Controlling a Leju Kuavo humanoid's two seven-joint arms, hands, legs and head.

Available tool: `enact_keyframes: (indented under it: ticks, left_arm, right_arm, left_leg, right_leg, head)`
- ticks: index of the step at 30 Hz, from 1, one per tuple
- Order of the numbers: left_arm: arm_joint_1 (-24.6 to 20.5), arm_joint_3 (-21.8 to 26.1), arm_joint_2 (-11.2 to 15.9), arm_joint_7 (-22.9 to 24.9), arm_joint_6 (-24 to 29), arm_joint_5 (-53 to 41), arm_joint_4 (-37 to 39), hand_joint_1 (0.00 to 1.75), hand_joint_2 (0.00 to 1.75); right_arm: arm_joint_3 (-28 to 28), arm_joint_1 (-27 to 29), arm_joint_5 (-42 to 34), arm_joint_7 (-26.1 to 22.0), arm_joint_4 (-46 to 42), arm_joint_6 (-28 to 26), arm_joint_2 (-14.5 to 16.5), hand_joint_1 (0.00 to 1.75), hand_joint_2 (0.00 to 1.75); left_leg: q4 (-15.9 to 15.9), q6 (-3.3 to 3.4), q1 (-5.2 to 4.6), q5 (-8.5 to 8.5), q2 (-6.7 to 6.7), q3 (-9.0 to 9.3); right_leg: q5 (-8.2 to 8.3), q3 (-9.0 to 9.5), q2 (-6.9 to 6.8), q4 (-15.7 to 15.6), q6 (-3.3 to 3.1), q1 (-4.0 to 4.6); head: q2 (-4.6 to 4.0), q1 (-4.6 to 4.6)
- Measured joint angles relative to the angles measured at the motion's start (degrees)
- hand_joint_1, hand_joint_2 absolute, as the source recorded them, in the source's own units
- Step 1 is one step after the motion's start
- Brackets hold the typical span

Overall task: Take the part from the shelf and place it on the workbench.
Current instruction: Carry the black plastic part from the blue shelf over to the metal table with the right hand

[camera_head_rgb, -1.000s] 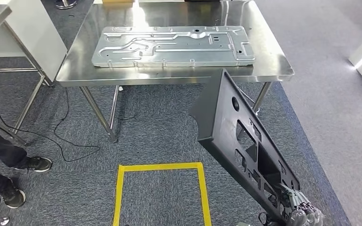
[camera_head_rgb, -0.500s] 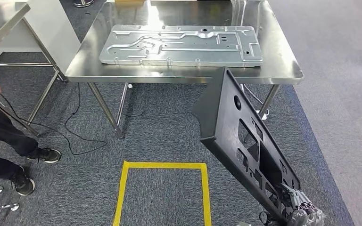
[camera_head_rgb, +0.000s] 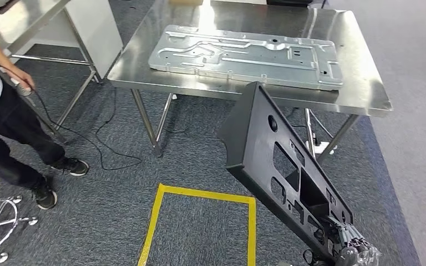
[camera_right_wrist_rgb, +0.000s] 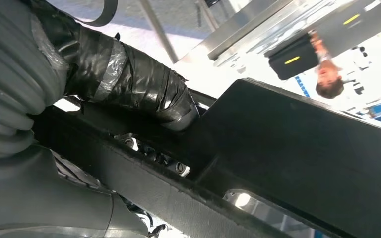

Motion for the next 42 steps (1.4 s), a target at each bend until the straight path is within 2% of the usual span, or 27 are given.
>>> enact_keyframes:
  ticks: [2,3,5,7,9,10,11,12,13,15,16,18,21,22,23,25,26,27,28,29,30,31,33,36,38,41,42]
  left_arm:
    - [-0.1,0.0,0.0,-0.1,-0.2,0.0,0.0,0.00,1.75]
    - [0.0,0.0,0.0,-0.2,-0.4,0.0,0.0,0.00,1.75]
    - [0.1,0.0,0.0,-0.3,-0.5,0.0,0.0,0.00,1.75]
    - [0.2,0.0,0.0,-0.4,-0.6,0.0,0.0,0.00,1.75]
    - [0.0,0.0,0.0,-0.4,-0.7,0.1,0.0,0.00,1.75]
    - [-0.1,0.0,0.0,-0.4,-0.8,0.1,0.0,0.00,1.75]
    - [-0.1,0.0,0.0,-0.5,-1.1,0.1,0.0,0.00,1.75]
    - [0.0,0.0,0.0,-0.5,-1.3,0.1,0.0,0.00,1.75]
    - [0.1,0.0,0.1,-0.5,-1.6,0.1,0.0,0.00,1.75]
    - [0.1,0.0,0.1,-0.7,-2.0,0.1,0.0,0.00,1.75]
    - [0.1,0.0,0.1,-0.8,-2.1,0.1,0.0,0.00,1.75]
    - [0.0,0.0,0.1,-0.9,-2.3,0.0,0.0,0.00,1.75]
    - [0.1,0.0,0.1,-1.0,-2.3,0.0,0.0,0.00,1.75]
    - [0.2,0.0,0.1,-1.0,-2.3,0.0,0.0,0.00,1.75]
    - [0.1,0.0,0.1,-1.1,-2.3,0.0,0.0,0.00,1.75]
    - [0.1,0.0,0.1,-1.1,-2.3,-0.1,0.0,0.00,1.75]
    - [0.1,0.0,0.1,-1.1,-2.3,-0.1,0.0,0.00,1.75]
    - [0.1,0.0,0.1,-1.1,-2.3,-0.1,0.0,0.00,1.75]
    - [0.2,0.0,0.1,-1.1,-2.3,-0.1,0.0,0.00,1.75]
    - [0.2,0.0,0.0,-1.1,-2.3,-0.1,0.0,0.00,1.75]
    - [0.2,0.0,0.0,-1.1,-2.3,-0.1,0.0,0.00,1.75]
    - [0.2,0.0,0.0,-1.1,-2.4,-0.1,0.0,0.00,1.75]
    - [0.2,0.0,0.0,-1.2,-2.4,-0.1,0.0,0.00,1.75]
    - [0.1,0.0,0.0,-1.2,-2.4,-0.1,0.0,0.00,1.75]
    - [0.0,0.0,0.0,-1.3,-2.5,-0.1,0.0,0.00,1.75]
    - [0.1,0.0,0.0,-1.3,-2.5,-0.1,0.0,0.00,1.75]
    - [0.2,0.0,0.0,-1.3,-2.5,-0.1,0.0,0.00,1.75]
  right_arm:
    - [0.0,0.0,0.1,0.0,0.0,0.0,0.0,1.75,1.75]
    - [0.0,0.0,0.0,0.0,0.1,0.0,0.0,1.75,1.75]
    - [0.0,-0.1,-0.5,0.5,0.1,0.0,0.0,1.75,1.75]
    - [0.3,-0.1,-1.4,1.1,0.2,0.0,0.0,1.75,1.75]
    - [0.6,-0.1,-1.9,1.7,0.3,0.0,0.0,1.75,1.75]
    - [0.7,-0.1,-1.8,2.1,0.4,0.0,0.0,1.75,1.75]
    - [0.9,-0.1,-1.7,2.7,0.5,0.0,-0.1,1.75,1.75]
    - [1.2,-0.1,-1.6,3.3,0.6,0.0,-0.3,1.75,1.75]
    - [1.6,-0.1,-1.4,3.9,0.8,0.0,-0.4,1.75,1.75]
    - [2.4,-0.2,-1.3,4.6,1.0,0.0,-0.8,1.75,1.75]
    - [2.6,-0.2,-1.3,4.7,1.0,0.0,-0.9,1.75,1.75]
    - [2.9,-0.4,-1.5,4.8,1.0,0.0,-1.0,1.75,1.75]
    - [3.0,-0.5,-2.1,4.5,1.0,0.0,-1.1,1.75,1.75]
    - [3.0,-0.6,-2.1,4.5,1.0,0.0,-1.1,1.75,1.75]
    - [3.0,-0.6,-2.2,4.4,1.0,0.0,-1.1,1.75,1.75]
    - [2.9,-0.7,-2.2,4.3,1.0,0.0,-1.1,1.75,1.75]
    - [2.9,-0.7,-2.2,4.2,1.0,0.0,-1.2,1.75,1.75]
    - [2.9,-0.6,-2.3,4.2,1.0,0.0,-1.2,1.75,1.75]
    - [2.9,-0.7,-2.3,4.3,1.0,0.0,-1.2,1.75,1.75]
    - [2.8,-0.7,-2.3,4.3,1.0,0.0,-1.2,1.75,1.75]
    - [2.8,-0.7,-2.3,4.2,1.0,0.0,-1.2,1.75,1.75]
    - [2.8,-0.7,-2.3,4.2,1.0,0.0,-1.2,1.75,1.75]
    - [2.8,-0.7,-2.5,3.9,1.0,0.0,-1.2,1.75,1.75]
    - [2.6,-0.7,-2.7,3.6,1.0,0.0,-1.3,1.75,1.75]
    - [2.6,-0.7,-2.7,3.5,1.0,0.0,-1.2,1.75,1.75]
    - [2.6,-0.7,-2.6,3.3,1.0,0.0,-1.2,1.75,1.75]
    - [2.6,-0.7,-2.6,3.3,1.0,0.0,-1.2,1.75,1.75]
  left_leg:
    - [0.5,-0.67,-0.03,-0.28,-0.89,-0.35]
    - [0.6,-1.02,-0.05,-0.28,-1.17,-0.56]
    - [0.4,-1.73,0.12,-0.26,-1.53,-0.84]
    - [2.1,-2.25,0.22,-1.52,-0.20,-1.57]
    - [7.9,-2.54,0.23,-4.79,1.68,-4.19]
    - [11.6,-2.64,0.26,-6.53,2.08,-6.02]
    - [14.7,-2.70,0.28,-7.61,2.25,-7.49]
    - [16.0,-2.68,0.27,-7.61,2.33,-8.12]
    - [15.2,-2.56,0.26,-6.56,2.38,-7.72]
    - [8.2,-1.97,0.14,-2.71,2.56,-4.21]
    - [4.5,-1.66,-0.01,-1.43,2.71,-2.43]
    - [0.6,-1.21,-0.35,-0.63,2.93,-0.62]
    - [-0.3,-0.57,-0.33,-0.41,2.84,-0.14]
    - [-0.7,-0.22,-0.19,-0.19,2.87,0.17]
    - [-1.1,0.08,-0.02,0.01,2.91,0.48]
    - [-1.2,0.45,-0.02,-0.02,3.00,0.66]
    - [-1.2,0.50,-0.03,-0.14,2.98,0.74]
    - [-1.1,0.50,-0.02,-0.31,2.94,0.91]
    - [-1.1,0.44,0.00,-0.52,2.87,1.16]
    - [-1.1,0.30,0.03,-0.81,2.79,1.51]
    - [-1.0,0.10,0.06,-1.15,2.71,1.89]
    - [-0.8,-0.21,-0.04,-1.59,2.65,2.11]
    - [-0.6,-0.85,-0.22,-2.27,2.60,2.32]
    - [-0.6,-1.76,-0.15,-2.80,2.67,2.67]
    - [2.1,-2.31,0.01,-4.44,2.75,1.66]
    - [12.7,-2.76,0.17,-8.76,2.78,-4.28]
    - [15.1,-2.79,0.18,-8.99,2.78,-5.99]
  right_leg:
    - [1.48,2.10,1.75,-5.0,-0.23,-0.16]
    - [1.28,2.27,2.26,-5.6,-0.51,-0.05]
    - [1.52,2.27,1.93,-5.9,-1.31,0.04]
    - [1.75,2.49,1.38,-6.4,-2.22,-0.06]
    - [1.77,2.62,0.60,-6.6,-2.82,0.10]
    - [1.73,2.61,0.19,-6.6,-3.00,0.24]
    - [1.69,2.61,-0.17,-6.6,-3.07,0.38]
    - [1.67,2.64,-0.45,-6.6,-3.11,0.49]
    - [1.63,2.70,-0.63,-6.6,-3.11,0.58]
    - [1.54,2.89,-0.84,-6.5,-3.03,0.71]
    - [1.42,2.95,-0.90,-6.5,-2.86,0.85]
    - [1.29,2.99,-0.96,-6.5,-2.34,0.97]
    - [1.06,3.09,-1.04,-6.4,-1.34,0.94]
    - [0.45,2.74,-1.04,-5.5,-1.07,0.92]
    - [-0.73,1.79,-1.02,-3.4,-0.84,0.92]
    - [-3.93,-1.90,-0.94,3.6,-0.53,0.74]
    - [-4.94,-3.90,-0.94,7.0,-0.35,0.67]
    - [-4.89,-5.19,-0.94,8.9,-0.21,0.58]
    - [-3.69,-5.43,-0.95,8.6,-0.12,0.47]
    - [-1.55,-4.51,-0.95,6.1,-0.08,0.35]
    - [0.83,-2.87,-0.96,2.3,-0.12,0.24]
    - [2.34,-1.17,-0.96,-1.4,-0.24,0.29]
    - [3.20,0.76,-0.89,-5.5,-0.75,0.50]
    - [2.68,1.14,-0.73,-6.1,-1.86,0.60]
    - [2.57,1.63,-0.79,-6.5,-2.62,0.41]
    - [2.07,2.20,-1.03,-6.6,-3.33,0.55]
    - [1.87,2.41,-1.03,-6.6,-3.41,0.63]
  head:
    - [0.00,-0.02]
    - [0.00,-0.04]
    - [0.00,-0.07]
    - [0.00,-0.15]
    - [0.00,-0.29]
    - [0.00,-0.34]
    - [0.00,-0.34]
    - [0.00,-0.34]
    - [0.00,-0.34]
    - [0.00,-0.34]
    - [0.00,-0.33]
    - [0.00,-0.32]
    - [0.00,-0.28]
    - [0.00,-0.25]
    - [0.00,-0.21]
    - [0.00,-0.17]
    - [0.00,-0.17]
    - [0.00,-0.17]
    - [0.00,-0.16]
    - [0.00,-0.16]
    - [0.00,-0.15]
    - [0.00,-0.14]
    - [0.00,-0.21]
    - [0.00,-0.28]
    - [0.00,-0.32]
    - [0.00,-0.37]
    - [0.00,-0.37]
